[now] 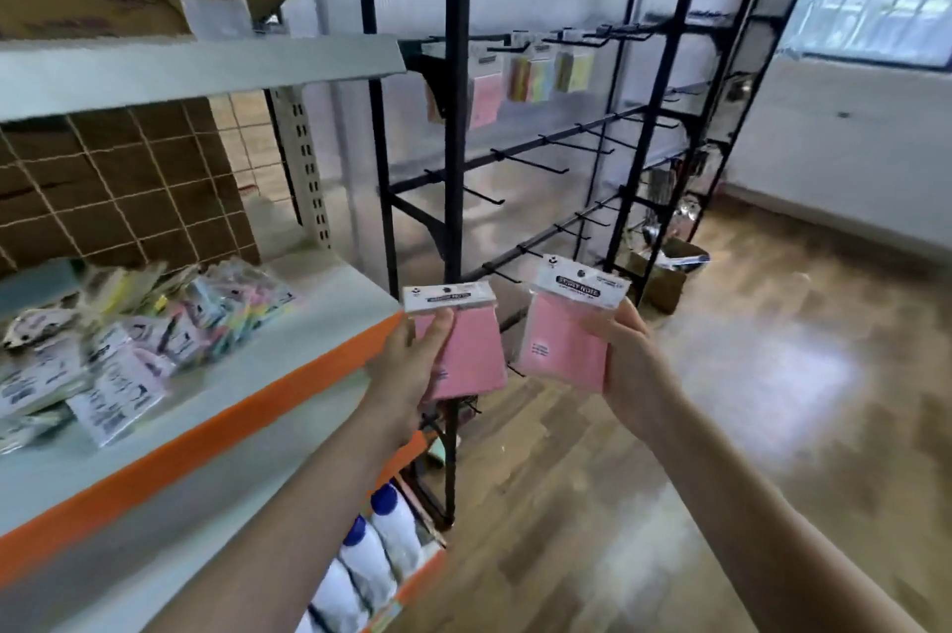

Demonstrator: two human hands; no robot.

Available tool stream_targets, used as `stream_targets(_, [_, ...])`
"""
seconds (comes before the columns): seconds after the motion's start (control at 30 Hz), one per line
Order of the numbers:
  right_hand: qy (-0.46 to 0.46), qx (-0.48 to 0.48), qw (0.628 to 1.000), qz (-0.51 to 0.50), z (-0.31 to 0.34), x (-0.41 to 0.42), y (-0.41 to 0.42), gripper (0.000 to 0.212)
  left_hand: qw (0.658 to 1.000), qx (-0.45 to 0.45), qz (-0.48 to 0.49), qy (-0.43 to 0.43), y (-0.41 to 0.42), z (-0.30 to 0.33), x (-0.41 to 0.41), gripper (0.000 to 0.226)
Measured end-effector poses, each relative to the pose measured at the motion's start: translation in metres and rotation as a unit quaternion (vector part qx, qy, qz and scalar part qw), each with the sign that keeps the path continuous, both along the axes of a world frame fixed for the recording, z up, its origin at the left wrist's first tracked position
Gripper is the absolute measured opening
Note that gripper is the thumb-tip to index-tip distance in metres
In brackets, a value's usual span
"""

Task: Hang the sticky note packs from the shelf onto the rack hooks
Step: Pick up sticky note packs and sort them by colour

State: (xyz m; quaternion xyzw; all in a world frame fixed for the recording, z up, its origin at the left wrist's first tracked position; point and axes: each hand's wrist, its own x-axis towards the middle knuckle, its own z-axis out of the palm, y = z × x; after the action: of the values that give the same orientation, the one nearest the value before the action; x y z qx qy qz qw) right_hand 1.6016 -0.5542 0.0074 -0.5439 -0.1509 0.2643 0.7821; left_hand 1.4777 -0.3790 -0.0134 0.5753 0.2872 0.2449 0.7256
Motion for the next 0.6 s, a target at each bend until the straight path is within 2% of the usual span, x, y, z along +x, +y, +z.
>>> stream_targets(0.1, [0.017, 0.024, 0.999, 0.012, 0.002, 0.018, -0.017, 0.032, 0.999, 0.040, -0.024, 0.003, -0.015, 0.006, 0.029, 0.019])
stream_targets(0.23, [0.028, -0.025, 0.999, -0.029, 0.005, 0.043, -0.025, 0.022, 0.994, 0.087, -0.060, -0.012, -0.027, 0.019, 0.071, 0.015])
stream_targets(0.4, [-0.083, -0.122, 0.986, -0.080, 0.013, 0.087, -0.017, 0.018, 0.982, 0.160, -0.095, -0.030, -0.029, 0.033, 0.137, 0.036])
stream_targets(0.47, [-0.120, -0.139, 0.979, -0.085, 0.022, 0.111, -0.006, 0.031, 0.973, 0.197, -0.113, -0.032, -0.023, 0.038, 0.166, 0.043])
stream_targets(0.6, [-0.167, -0.128, 0.972, -0.105, 0.051, 0.168, 0.019, 0.019, 0.956, 0.245, -0.145, -0.066, -0.007, 0.060, 0.219, 0.024])
